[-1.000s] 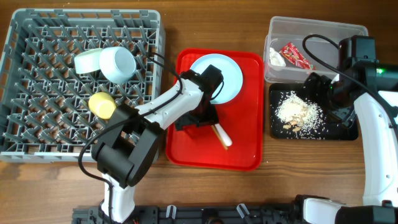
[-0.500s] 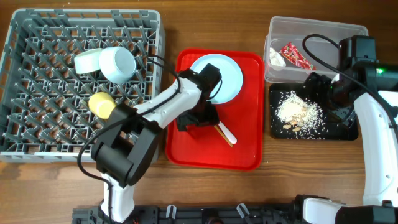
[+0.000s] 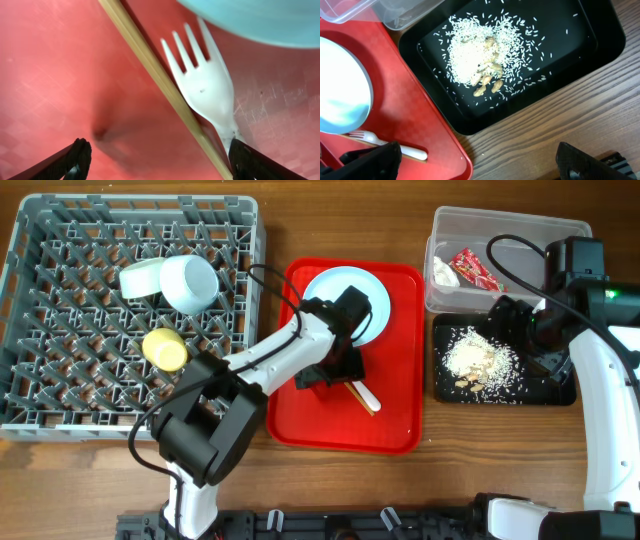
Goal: Sort waste into correct bins and load items into the dishwasher rack
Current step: 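Grasp the wooden chopsticks beside the fork with the left gripper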
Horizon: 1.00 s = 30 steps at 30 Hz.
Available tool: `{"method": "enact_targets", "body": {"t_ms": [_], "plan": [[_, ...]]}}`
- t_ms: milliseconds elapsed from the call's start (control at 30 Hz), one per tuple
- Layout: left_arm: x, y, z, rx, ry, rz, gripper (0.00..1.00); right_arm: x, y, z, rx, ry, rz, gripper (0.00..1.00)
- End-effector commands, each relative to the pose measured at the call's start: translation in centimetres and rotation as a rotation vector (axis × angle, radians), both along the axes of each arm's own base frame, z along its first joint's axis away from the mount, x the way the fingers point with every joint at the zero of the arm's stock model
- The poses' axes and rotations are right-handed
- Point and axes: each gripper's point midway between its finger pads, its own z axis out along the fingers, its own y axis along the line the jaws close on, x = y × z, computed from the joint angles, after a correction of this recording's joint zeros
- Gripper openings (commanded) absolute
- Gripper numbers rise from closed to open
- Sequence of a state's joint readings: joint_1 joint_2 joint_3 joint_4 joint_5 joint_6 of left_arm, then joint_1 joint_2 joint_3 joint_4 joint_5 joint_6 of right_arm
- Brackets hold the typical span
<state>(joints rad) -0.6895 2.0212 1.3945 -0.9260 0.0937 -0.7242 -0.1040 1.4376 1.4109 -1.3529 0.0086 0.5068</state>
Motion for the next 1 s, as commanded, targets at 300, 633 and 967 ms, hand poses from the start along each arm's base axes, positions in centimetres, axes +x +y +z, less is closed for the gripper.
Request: {"method": "enact_targets", "body": {"t_ms": [300, 633, 967], "plan": [[-1.9, 2.2, -1.2, 0.076, 0.024, 0.040, 0.87, 0.2, -0.3, 0.6, -0.021, -0.019, 0.006, 1.00], [-2.6, 3.0, -1.5, 0.100, 0.051, 0.043, 0.49, 0.2, -0.3, 0.6, -0.021, -0.016, 0.006, 1.00], [-2.0, 3.6, -1.6, 0.098, 0.050, 0.068, 0.43, 0.2, -0.3, 0.6, -0.021, -0.016, 0.006, 1.00]]}}
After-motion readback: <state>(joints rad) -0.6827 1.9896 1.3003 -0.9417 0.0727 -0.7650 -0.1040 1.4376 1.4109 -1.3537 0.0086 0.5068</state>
